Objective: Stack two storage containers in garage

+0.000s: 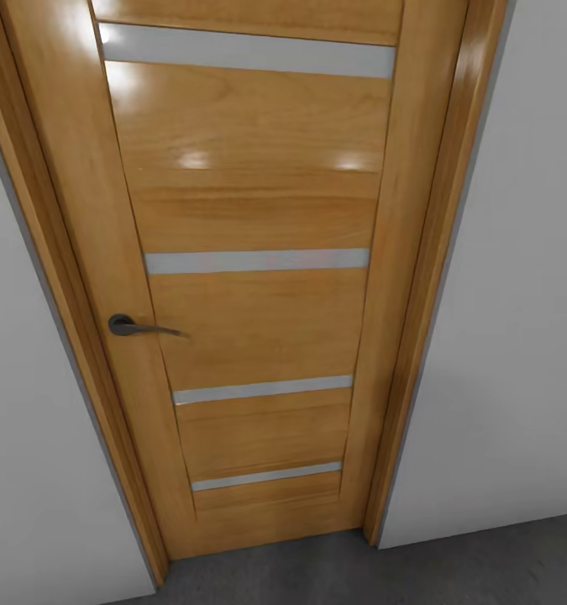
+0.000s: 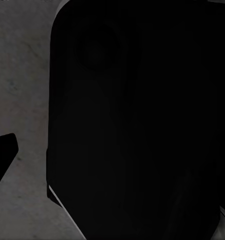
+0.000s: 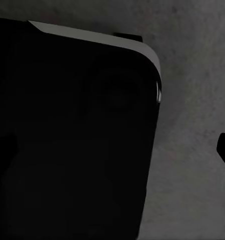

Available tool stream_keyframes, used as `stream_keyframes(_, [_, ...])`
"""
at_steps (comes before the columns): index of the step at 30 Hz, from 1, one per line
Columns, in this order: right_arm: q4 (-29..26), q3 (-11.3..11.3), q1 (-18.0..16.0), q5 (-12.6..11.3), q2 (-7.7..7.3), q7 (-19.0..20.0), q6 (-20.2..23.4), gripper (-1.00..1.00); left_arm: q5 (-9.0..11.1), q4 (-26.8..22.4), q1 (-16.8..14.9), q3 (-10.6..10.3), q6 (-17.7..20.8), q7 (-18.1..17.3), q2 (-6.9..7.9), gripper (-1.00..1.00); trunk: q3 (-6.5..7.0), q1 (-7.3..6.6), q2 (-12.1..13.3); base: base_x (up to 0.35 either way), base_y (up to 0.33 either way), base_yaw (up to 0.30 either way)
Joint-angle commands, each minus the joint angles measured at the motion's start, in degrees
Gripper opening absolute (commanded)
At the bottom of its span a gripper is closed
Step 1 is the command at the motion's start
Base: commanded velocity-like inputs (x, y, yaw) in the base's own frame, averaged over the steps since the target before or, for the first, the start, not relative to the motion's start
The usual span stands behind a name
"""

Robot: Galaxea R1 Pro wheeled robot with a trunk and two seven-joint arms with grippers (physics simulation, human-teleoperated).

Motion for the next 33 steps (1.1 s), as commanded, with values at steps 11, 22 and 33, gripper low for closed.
stream_keyframes(11, [0.0,-0.1,0.0,1.9,0.17,-0.2,-0.1,1.0,0.6,0.0,0.0,0.0,0.0,0.0,-0.01,1.0,-0.05,0.0,0.0,0.0,0.0,0.0])
stream_keyframes(22, [-1.2,-0.6,0.0,1.6,0.02,-0.2,0.2,1.0,8.2,0.0,0.0,-0.1,0.0,0.2,0.08,1.0,-0.05,0.0,0.0,0.0,0.0,0.0])
stream_keyframes(33, [-1.5,0.0,0.0,2.0,0.16,0.3,0.2,1.0,8.3,0.0,0.0,-0.1,0.0,0.2,0.08,1.0,-0.18,0.0,0.0,0.0,0.0,0.072])
